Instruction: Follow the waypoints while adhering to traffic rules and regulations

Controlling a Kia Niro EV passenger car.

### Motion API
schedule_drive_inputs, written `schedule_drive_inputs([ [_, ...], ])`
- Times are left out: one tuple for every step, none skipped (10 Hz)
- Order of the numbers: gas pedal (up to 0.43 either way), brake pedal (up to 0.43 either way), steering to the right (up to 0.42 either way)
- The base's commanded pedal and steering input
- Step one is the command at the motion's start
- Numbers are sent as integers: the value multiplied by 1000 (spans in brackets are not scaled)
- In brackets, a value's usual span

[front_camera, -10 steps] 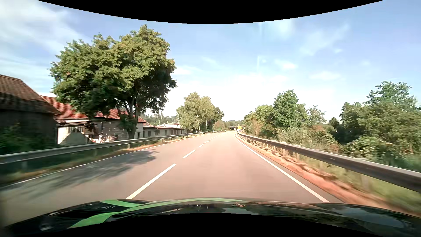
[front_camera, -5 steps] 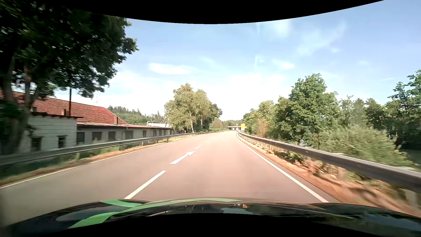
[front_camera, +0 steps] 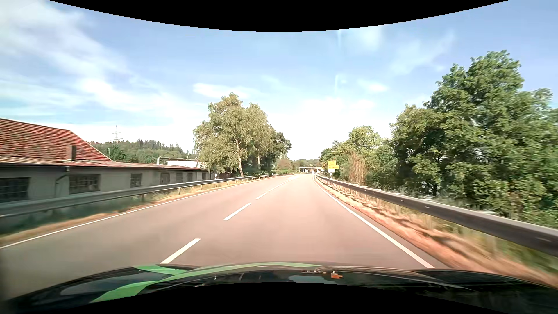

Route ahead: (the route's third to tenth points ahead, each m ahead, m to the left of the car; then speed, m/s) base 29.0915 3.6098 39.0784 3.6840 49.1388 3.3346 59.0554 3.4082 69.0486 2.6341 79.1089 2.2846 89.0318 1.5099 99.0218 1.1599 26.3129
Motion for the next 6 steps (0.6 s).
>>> schedule_drive_inputs([
  [209,0,4],
  [209,0,5],
  [189,0,5],
  [169,0,5],
  [169,0,6],
  [169,0,6],
])
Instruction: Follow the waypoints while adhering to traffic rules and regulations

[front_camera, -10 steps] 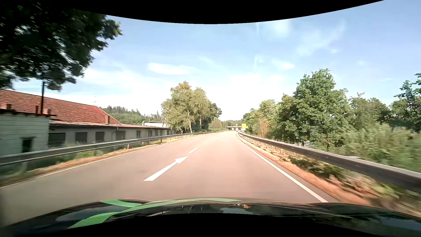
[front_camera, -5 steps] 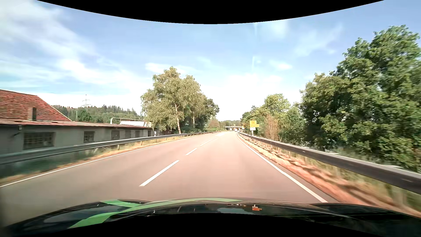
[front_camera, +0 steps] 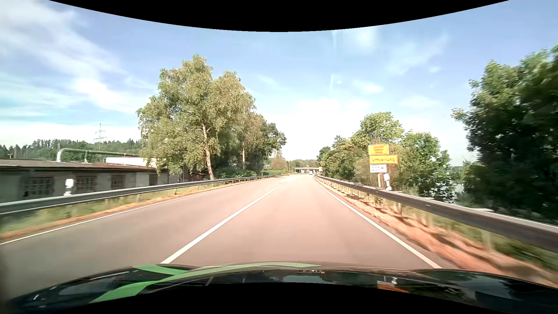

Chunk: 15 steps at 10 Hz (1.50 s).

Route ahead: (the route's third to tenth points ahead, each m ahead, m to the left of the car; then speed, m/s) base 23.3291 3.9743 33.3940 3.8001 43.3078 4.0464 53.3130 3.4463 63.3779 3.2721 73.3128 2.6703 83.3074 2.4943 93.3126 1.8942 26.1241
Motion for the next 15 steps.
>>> schedule_drive_inputs([
  [169,0,6],
  [169,0,6],
  [169,0,6],
  [169,0,6],
  [169,0,6],
  [169,0,6],
  [169,0,6],
  [169,0,6],
  [177,0,6],
  [177,0,6],
  [197,0,6],
  [220,0,6],
  [240,0,6],
  [240,0,5],
  [248,0,5],
])
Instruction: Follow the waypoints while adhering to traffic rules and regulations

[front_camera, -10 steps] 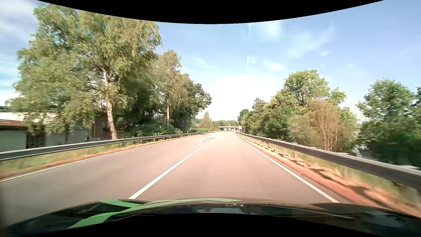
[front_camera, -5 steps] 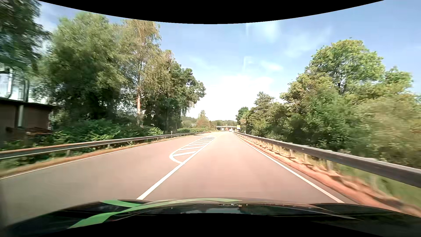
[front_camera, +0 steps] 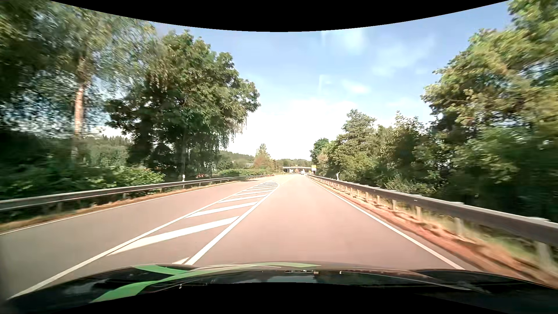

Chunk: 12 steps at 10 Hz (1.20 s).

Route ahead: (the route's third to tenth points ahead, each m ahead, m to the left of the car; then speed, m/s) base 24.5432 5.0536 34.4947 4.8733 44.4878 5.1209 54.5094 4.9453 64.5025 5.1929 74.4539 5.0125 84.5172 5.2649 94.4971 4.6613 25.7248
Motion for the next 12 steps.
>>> schedule_drive_inputs([
  [260,0,3],
  [260,0,2],
  [260,0,1],
  [260,0,0],
  [268,0,1],
  [268,0,0],
  [268,0,0],
  [248,0,0],
  [228,0,0],
  [228,0,0],
  [228,0,0],
  [228,0,0],
])
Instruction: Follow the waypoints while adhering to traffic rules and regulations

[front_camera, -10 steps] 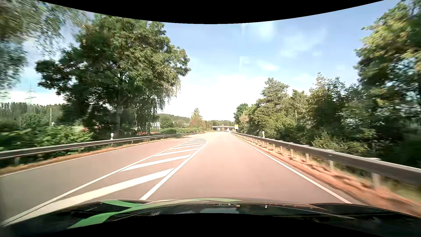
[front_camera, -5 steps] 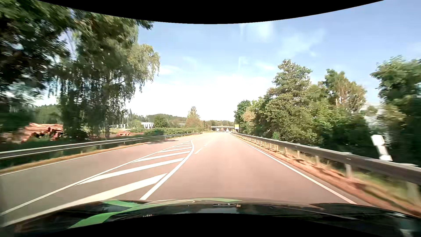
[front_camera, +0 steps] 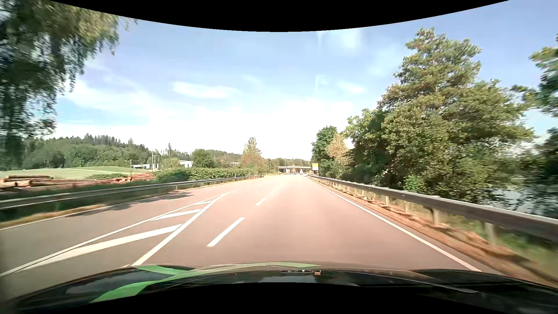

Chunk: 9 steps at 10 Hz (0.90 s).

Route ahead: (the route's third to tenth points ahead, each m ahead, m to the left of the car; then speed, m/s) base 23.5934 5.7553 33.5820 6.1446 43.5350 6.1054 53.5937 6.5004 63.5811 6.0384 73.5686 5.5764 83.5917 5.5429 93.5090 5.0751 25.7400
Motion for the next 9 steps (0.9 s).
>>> schedule_drive_inputs([
  [228,0,0],
  [240,0,-1],
  [248,0,0],
  [248,0,-1],
  [248,0,0],
  [260,0,-1],
  [260,0,-1],
  [260,0,0],
  [260,0,0],
])
